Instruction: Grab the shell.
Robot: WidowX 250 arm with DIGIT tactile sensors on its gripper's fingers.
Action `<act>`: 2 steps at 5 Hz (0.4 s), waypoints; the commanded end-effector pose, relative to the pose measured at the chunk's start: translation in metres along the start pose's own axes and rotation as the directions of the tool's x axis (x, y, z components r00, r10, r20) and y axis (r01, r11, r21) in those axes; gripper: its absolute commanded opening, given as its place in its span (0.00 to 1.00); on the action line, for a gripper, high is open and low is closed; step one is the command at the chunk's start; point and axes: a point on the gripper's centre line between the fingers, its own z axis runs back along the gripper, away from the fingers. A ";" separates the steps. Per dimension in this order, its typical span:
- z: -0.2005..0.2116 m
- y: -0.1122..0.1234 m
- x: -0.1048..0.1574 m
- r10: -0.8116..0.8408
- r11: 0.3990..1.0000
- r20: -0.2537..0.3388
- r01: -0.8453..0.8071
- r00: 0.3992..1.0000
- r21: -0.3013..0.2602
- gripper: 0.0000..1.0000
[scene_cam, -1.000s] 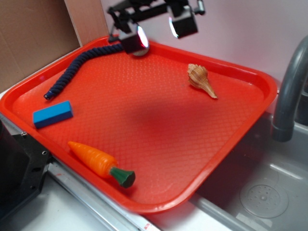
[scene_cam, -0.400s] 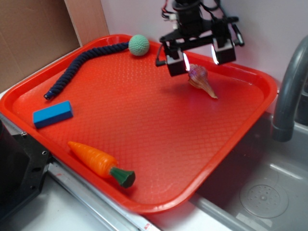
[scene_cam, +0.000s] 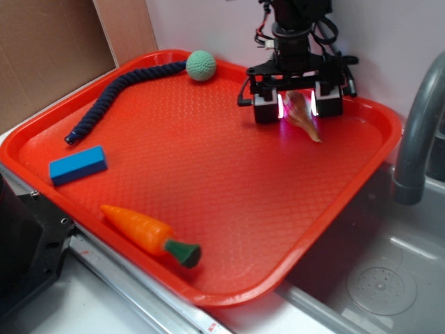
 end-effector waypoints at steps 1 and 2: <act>0.015 -0.002 0.020 0.011 0.998 0.027 -0.010 1.000 -0.059 0.00; 0.041 0.010 0.020 -0.105 0.993 -0.034 0.103 0.994 -0.050 0.00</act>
